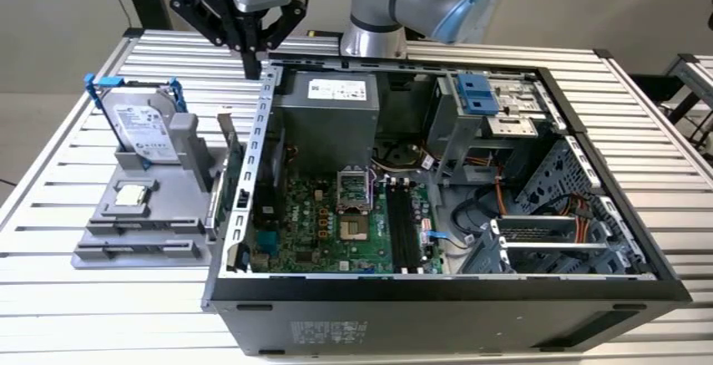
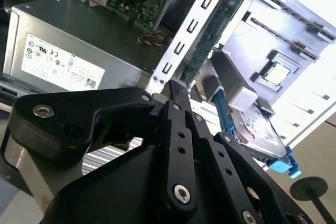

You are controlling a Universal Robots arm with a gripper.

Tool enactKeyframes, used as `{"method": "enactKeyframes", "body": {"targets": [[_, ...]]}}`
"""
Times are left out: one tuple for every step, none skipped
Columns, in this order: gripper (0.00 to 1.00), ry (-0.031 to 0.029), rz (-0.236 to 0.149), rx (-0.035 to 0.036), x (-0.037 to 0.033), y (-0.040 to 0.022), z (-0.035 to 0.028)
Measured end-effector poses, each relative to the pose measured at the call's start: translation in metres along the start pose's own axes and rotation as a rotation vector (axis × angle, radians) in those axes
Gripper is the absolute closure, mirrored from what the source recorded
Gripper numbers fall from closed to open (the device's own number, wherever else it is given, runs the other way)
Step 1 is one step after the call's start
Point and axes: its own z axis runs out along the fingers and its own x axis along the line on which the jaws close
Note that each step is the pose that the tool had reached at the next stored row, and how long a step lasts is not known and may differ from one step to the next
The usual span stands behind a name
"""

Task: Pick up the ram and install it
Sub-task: 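Reach for the ram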

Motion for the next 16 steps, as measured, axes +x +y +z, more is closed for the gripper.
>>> {"method": "enactKeyframes", "body": {"targets": [[1.00, 0.0001, 0.000, 0.0000, 0.0016, -0.0001, -0.0001], [1.00, 0.0000, 0.000, 0.0000, 0.0032, -0.0002, 0.0000], [1.00, 0.0000, 0.000, -0.0001, 0.0048, -0.0003, -0.0001], [1.00, 0.0000, -0.001, 0.0000, 0.0064, -0.0004, -0.0001], [1.00, 0.0000, -0.001, 0.0000, 0.0080, -0.0005, -0.0002], [1.00, 0.0000, -0.001, 0.0000, 0.0095, -0.0006, -0.0002], [1.00, 0.0000, -0.001, 0.0000, 0.0112, -0.0007, -0.0002], [1.00, 0.0001, -0.001, 0.0000, 0.0127, -0.0009, -0.0003], [1.00, 0.0000, -0.001, 0.0000, 0.0144, -0.0010, -0.0003], [1.00, 0.0001, -0.002, 0.0000, 0.0160, -0.0011, -0.0003], [1.00, 0.0001, -0.002, 0.0000, 0.0176, -0.0012, -0.0004], [1.00, 0.0001, -0.002, 0.0000, 0.0192, -0.0013, -0.0004], [1.00, 0.0001, -0.002, -0.0001, 0.0208, -0.0014, -0.0005], [1.00, 0.0001, -0.002, 0.0000, 0.0224, -0.0015, -0.0005], [1.00, 0.0000, -0.002, -0.0001, 0.0241, -0.0016, -0.0005], [1.00, 0.0000, -0.002, -0.0001, 0.0256, -0.0017, -0.0005]]}}
